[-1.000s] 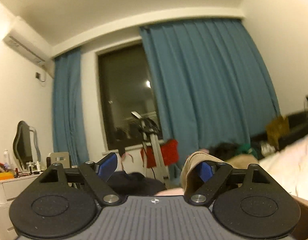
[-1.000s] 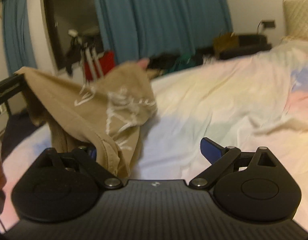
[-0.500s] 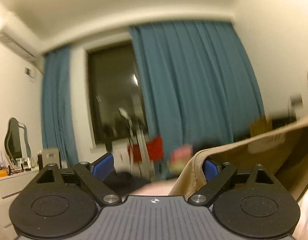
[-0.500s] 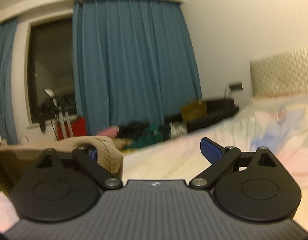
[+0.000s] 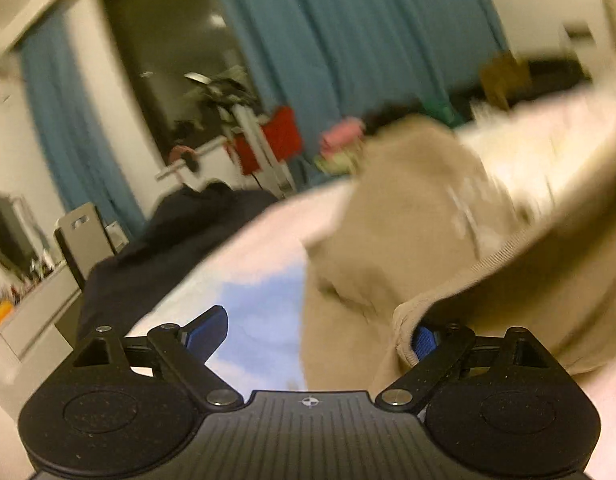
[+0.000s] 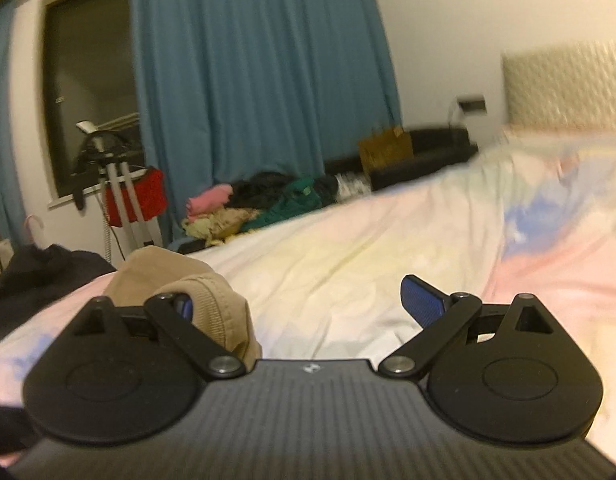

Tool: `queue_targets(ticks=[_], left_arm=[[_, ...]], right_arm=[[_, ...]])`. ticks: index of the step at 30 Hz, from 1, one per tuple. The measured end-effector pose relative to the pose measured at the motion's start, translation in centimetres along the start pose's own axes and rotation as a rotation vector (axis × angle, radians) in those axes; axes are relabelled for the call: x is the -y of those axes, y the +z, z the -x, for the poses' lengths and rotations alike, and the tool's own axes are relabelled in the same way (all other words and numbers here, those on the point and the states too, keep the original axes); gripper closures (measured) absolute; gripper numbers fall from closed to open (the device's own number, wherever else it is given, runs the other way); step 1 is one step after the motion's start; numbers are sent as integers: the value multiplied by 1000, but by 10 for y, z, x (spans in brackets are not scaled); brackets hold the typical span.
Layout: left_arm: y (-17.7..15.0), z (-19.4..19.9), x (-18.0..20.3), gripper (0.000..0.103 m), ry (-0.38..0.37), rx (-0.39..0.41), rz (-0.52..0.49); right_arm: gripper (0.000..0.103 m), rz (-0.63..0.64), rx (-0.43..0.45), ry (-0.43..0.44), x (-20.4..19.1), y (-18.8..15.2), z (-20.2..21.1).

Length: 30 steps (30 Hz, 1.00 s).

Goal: Fold clothes
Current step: 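Lift the T-shirt high with both grippers and shake it open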

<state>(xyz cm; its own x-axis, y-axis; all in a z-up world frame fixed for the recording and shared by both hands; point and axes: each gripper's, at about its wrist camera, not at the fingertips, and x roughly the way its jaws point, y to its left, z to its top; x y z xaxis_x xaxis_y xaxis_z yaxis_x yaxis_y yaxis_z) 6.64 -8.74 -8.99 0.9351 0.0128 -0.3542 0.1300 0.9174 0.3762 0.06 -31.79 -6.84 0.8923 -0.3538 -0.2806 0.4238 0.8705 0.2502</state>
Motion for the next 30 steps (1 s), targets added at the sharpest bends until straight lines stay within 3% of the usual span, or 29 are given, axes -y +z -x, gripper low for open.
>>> queue_targets(ticks=[3, 6, 9, 12, 16, 22, 24, 27, 30], left_arm=[[20, 15, -36, 3, 11, 108, 89], [32, 30, -64, 5, 18, 164, 198], [40, 38, -89, 6, 24, 205, 268], [54, 45, -112, 6, 11, 245, 273], [62, 47, -121, 6, 11, 240, 249], [61, 18, -125, 6, 6, 185, 222], [59, 15, -123, 6, -19, 185, 215], [57, 12, -110, 6, 1, 173, 149], [47, -10, -92, 5, 11, 77, 39]], right_arm=[[6, -44, -70, 35, 3, -4, -8], [6, 23, -139, 70, -13, -12, -12], [6, 263, -219, 55, -45, -30, -18], [6, 429, -263, 57, -70, -50, -21], [6, 435, -182, 79, -77, -48, -7], [6, 103, 35, 97, -34, -4, 23], [6, 81, 109, 82, -27, -2, 33], [6, 86, 191, 51, -28, -2, 41], [6, 116, 220, 18, -29, -5, 40]])
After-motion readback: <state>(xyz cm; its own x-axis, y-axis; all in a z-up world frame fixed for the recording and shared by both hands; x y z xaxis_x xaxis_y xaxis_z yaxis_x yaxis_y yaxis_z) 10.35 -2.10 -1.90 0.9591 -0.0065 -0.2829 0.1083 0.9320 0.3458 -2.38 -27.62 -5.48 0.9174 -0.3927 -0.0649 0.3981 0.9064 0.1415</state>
